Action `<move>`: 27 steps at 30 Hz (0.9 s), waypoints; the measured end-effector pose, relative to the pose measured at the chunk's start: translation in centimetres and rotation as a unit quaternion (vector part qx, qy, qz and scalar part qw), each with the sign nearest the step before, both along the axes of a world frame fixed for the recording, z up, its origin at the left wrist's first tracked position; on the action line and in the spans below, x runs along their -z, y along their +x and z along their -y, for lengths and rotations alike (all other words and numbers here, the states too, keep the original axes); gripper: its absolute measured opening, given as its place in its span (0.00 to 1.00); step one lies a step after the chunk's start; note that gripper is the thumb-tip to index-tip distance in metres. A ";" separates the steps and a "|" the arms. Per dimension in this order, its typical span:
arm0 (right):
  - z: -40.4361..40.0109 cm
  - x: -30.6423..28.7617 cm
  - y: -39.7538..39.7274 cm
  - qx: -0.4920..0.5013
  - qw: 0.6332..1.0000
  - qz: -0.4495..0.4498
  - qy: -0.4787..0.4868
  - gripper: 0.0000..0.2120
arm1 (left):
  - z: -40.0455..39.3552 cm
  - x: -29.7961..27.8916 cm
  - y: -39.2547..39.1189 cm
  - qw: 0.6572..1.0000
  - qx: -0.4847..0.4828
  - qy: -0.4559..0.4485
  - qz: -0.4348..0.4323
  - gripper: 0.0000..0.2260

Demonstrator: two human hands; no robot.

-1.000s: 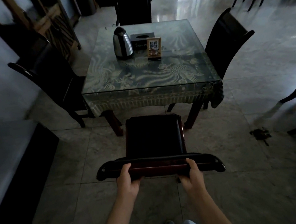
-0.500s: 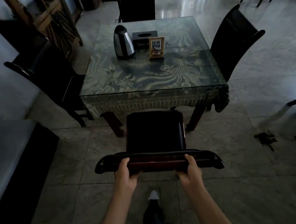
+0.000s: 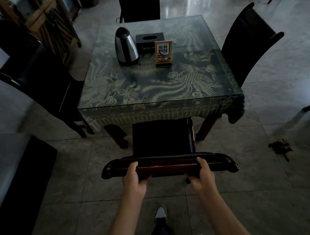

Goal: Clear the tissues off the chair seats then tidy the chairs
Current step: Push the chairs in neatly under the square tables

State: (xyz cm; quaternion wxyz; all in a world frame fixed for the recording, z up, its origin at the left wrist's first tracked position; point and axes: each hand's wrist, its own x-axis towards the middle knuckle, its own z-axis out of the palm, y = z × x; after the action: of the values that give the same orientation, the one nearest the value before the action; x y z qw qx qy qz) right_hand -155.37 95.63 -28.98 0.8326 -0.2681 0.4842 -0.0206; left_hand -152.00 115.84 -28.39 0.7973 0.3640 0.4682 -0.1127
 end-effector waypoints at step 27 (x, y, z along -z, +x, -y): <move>1.5 0.8 10.3 0.018 0.999 -0.008 -0.028 0.10 | 2.0 0.2 10.0 1.000 -0.013 -0.005 -0.002 0.16</move>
State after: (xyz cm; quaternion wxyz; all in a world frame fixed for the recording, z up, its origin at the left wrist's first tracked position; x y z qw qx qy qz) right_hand -145.09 94.12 -29.77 0.8207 -0.2826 0.4944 -0.0468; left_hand -142.01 113.89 -28.55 0.7993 0.3539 0.4742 -0.1054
